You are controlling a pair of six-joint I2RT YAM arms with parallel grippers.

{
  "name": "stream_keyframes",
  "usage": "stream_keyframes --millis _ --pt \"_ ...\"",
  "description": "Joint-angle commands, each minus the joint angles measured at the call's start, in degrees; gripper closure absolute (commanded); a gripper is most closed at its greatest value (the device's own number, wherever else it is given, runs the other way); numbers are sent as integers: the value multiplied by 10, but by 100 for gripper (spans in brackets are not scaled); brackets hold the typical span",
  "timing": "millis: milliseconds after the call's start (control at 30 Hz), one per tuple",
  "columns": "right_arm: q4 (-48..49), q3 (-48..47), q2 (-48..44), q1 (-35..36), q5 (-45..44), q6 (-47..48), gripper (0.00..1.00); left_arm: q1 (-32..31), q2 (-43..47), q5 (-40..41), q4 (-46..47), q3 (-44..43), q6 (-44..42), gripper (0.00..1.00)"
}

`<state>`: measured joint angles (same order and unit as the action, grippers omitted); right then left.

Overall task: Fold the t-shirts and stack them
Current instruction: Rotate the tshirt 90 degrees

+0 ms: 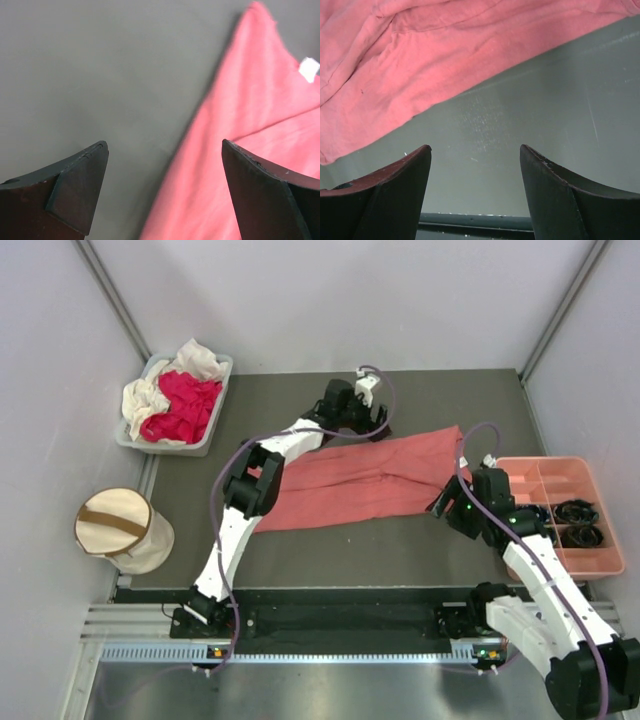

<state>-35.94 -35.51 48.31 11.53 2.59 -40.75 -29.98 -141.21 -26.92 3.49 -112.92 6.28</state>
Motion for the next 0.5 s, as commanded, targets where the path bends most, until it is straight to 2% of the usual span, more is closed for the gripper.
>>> stream_keyframes --millis 0,333,467 --pt "-17 -4 -29 7 -4 -10 28 -26 -39 -31 -32 -85 -45 1" --pt "-41 -19 -50 6 -5 -10 28 -46 -80 -1 -87 -120 -87 1" --pt "-44 -20 -52 7 -5 -10 28 -52 -87 6 -99 -124 -96 6"
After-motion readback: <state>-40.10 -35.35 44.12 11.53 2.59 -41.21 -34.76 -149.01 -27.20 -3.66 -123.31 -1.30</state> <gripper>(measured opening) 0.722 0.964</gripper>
